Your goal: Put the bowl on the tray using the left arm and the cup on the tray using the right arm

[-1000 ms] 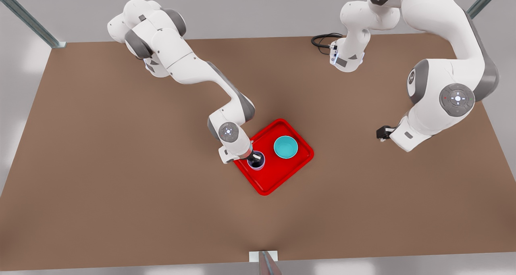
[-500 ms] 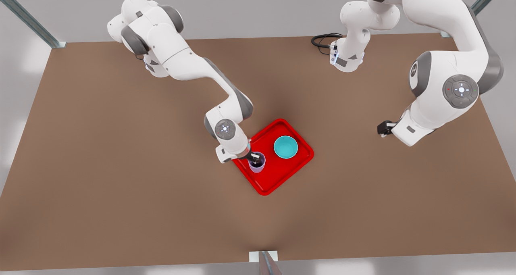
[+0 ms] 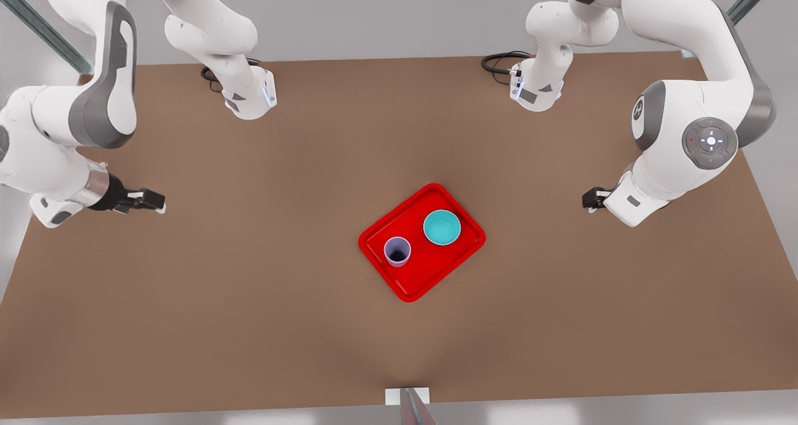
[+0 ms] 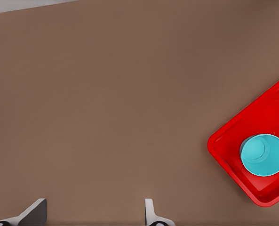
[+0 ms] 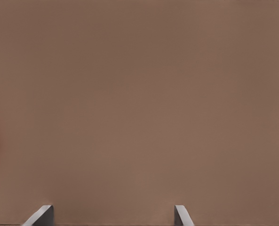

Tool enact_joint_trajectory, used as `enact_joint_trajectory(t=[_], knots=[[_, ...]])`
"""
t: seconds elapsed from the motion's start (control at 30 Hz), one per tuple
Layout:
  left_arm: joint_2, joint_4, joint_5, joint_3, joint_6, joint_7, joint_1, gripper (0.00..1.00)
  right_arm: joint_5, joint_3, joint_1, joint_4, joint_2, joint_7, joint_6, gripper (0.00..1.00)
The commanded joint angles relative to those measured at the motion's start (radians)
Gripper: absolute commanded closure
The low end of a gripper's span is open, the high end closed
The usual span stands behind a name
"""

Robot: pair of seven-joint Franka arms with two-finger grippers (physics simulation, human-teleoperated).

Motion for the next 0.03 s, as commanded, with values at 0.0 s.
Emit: enact_joint_trajectory(t=[0.0], knots=[[0.001, 0.0, 0.0, 0.0, 0.0, 0.0, 0.0, 0.0, -0.004, 0.0, -0.002, 0.0, 0.0, 0.0, -0.001, 0.0]])
